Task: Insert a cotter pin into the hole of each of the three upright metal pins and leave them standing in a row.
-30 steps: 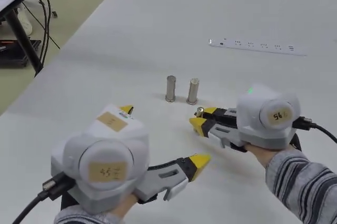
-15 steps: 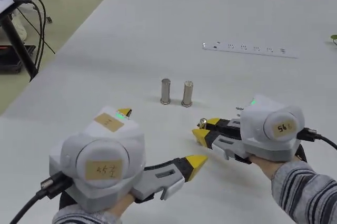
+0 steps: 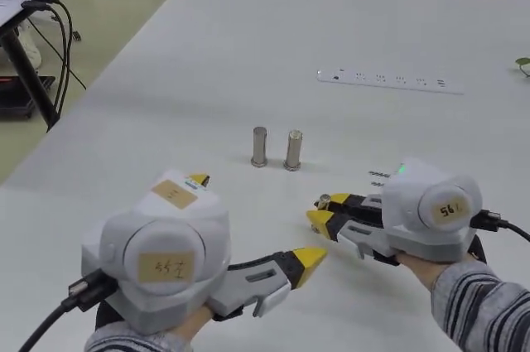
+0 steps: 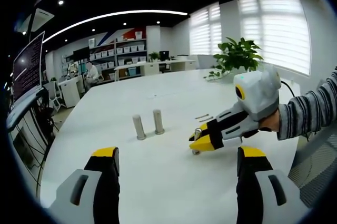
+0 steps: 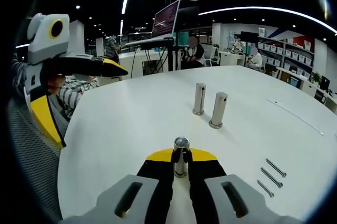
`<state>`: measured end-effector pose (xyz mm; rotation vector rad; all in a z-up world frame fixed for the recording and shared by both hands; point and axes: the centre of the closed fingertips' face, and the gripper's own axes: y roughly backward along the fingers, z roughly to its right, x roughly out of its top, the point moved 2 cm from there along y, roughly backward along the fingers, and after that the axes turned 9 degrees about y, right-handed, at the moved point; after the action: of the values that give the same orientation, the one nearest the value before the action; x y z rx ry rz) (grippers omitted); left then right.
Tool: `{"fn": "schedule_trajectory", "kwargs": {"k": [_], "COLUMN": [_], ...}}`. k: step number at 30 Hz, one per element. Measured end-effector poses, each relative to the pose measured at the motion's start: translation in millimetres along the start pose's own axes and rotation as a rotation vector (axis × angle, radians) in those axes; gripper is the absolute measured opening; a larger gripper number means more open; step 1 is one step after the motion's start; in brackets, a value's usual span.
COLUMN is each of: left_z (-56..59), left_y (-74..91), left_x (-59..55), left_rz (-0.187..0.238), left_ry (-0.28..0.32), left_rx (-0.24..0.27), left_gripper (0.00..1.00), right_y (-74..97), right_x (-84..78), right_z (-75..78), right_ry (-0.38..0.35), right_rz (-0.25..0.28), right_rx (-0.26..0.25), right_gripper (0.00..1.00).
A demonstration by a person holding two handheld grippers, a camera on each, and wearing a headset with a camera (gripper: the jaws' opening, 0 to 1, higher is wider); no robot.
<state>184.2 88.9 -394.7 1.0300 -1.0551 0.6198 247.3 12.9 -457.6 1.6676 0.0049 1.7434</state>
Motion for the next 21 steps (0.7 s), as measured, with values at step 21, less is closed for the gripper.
{"fn": "schedule_trajectory", "kwargs": {"k": [21], "left_z": [-0.5], "left_y": [-0.3], "left_x": [0.9], "left_rz": [0.001], "left_ry": [0.000], "left_rx": [0.001], "left_gripper": [0.92], "right_y": [28.5], "right_x": [-9.6], "right_z": [11.2], "right_ry": [0.014], "right_rz": [-0.084], "right_rx": [0.023], "right_gripper": [0.20]}}
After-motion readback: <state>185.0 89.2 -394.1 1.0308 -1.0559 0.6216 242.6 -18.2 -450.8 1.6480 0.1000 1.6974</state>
